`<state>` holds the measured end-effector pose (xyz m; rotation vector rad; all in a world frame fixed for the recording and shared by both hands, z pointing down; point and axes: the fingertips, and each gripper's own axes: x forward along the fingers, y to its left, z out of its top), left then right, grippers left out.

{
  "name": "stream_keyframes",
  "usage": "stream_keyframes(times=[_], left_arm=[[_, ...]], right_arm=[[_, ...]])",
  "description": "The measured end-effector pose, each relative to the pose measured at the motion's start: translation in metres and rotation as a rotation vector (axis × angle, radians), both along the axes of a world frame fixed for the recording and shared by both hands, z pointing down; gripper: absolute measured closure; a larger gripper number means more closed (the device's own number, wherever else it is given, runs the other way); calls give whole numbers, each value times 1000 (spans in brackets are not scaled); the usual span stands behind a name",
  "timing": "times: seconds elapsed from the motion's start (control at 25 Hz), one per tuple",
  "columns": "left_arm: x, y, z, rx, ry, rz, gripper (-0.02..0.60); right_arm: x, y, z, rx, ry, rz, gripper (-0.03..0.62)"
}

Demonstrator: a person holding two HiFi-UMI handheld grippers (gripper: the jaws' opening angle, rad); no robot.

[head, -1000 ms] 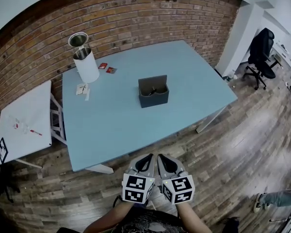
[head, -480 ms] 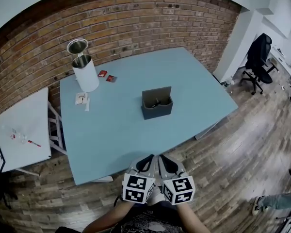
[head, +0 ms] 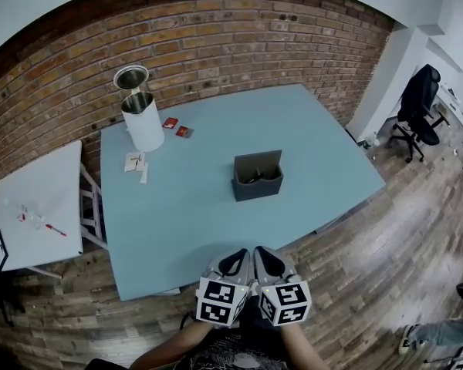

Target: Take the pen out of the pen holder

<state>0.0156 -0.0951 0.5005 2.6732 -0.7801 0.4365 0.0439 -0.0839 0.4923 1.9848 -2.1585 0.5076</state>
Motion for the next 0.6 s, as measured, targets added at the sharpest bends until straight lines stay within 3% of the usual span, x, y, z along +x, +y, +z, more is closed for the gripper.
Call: stream_keyframes(times=[0.6], left_arm=[[42,-60,7,-1,-29,-67,577]], right_arm=[[44,-64,6,-8,3,-70,585]])
